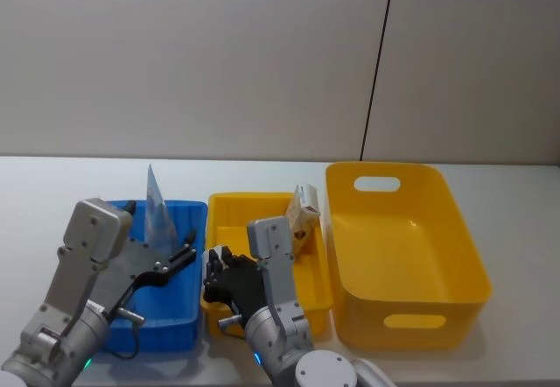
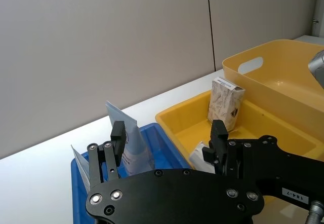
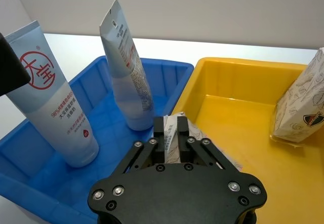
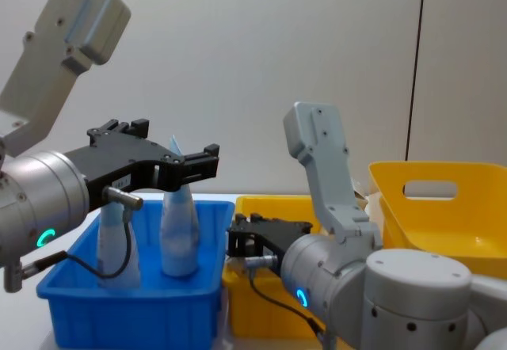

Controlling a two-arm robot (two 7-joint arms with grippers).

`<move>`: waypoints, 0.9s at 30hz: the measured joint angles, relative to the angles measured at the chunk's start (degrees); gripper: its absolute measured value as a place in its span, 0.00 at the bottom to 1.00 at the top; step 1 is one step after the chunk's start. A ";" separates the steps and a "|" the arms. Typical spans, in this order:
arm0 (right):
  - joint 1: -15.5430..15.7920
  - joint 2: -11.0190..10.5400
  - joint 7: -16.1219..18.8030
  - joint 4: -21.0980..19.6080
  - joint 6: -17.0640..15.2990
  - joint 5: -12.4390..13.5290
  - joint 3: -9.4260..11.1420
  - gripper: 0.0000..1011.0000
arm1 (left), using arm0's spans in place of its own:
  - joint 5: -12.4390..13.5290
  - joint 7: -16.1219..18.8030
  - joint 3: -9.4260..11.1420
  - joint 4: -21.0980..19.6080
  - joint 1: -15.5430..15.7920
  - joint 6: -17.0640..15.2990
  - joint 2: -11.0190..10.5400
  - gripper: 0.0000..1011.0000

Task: Bimanual collaborative sorting of washing and personal care products

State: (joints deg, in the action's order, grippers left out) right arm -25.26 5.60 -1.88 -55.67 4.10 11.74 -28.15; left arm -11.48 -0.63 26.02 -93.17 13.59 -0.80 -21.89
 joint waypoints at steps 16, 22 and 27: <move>-0.07 0.09 0.13 0.16 0.24 0.05 0.05 0.00 | 0.00 0.00 0.00 0.00 0.00 0.00 0.00 0.99; -0.07 0.09 0.17 0.19 0.28 0.05 0.05 0.00 | 0.00 0.00 0.00 0.00 0.00 0.00 0.00 0.99; -0.07 0.09 0.17 0.22 0.31 0.06 0.05 0.00 | 0.00 0.00 0.00 0.00 0.00 0.00 0.00 0.99</move>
State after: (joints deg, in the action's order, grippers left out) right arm -25.33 5.69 -1.71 -55.45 4.41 11.80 -28.10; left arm -11.48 -0.63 26.03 -93.17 13.59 -0.80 -21.89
